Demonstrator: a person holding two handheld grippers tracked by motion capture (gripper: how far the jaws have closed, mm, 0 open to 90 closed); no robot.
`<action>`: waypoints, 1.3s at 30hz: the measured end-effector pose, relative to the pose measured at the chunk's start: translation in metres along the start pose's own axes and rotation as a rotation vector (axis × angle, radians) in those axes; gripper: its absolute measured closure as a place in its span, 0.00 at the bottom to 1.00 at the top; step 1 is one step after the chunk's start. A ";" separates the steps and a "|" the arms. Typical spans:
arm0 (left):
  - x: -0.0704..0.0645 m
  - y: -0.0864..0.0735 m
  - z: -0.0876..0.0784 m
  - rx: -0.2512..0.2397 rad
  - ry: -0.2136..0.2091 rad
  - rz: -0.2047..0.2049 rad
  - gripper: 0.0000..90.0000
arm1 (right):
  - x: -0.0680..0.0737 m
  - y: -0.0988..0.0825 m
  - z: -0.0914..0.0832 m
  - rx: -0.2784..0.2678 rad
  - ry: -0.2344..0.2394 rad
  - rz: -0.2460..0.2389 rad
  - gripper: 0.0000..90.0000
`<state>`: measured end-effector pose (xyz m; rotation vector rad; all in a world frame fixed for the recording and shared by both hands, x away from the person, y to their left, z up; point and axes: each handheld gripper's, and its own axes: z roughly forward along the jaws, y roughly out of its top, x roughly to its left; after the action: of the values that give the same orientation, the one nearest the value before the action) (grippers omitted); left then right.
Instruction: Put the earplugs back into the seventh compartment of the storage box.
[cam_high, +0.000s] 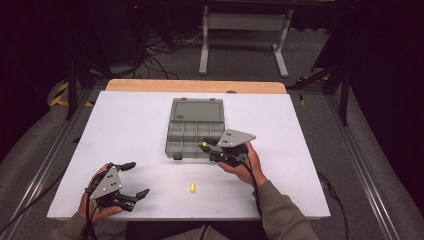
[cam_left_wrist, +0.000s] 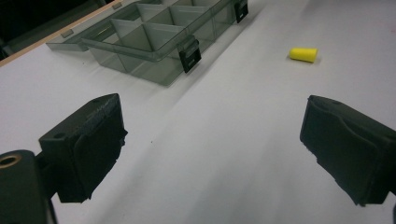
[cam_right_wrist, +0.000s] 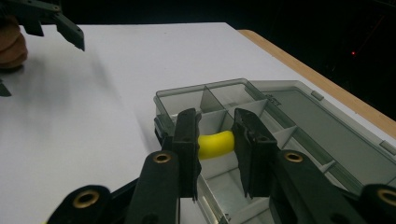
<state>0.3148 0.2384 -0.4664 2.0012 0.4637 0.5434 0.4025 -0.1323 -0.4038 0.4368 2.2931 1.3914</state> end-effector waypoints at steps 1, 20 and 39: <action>0.000 0.000 0.000 0.001 0.000 0.001 0.08 | -0.001 0.000 0.002 0.006 -0.005 0.002 0.79; 0.000 -0.001 -0.002 0.001 0.001 0.000 0.08 | -0.021 -0.020 0.030 0.086 -0.093 0.098 0.78; -0.001 -0.001 -0.002 0.006 -0.004 0.006 0.08 | -0.022 -0.031 0.038 0.134 -0.094 0.121 0.75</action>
<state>0.3127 0.2398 -0.4663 2.0100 0.4578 0.5418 0.4391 -0.1277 -0.4434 0.6786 2.3244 1.2472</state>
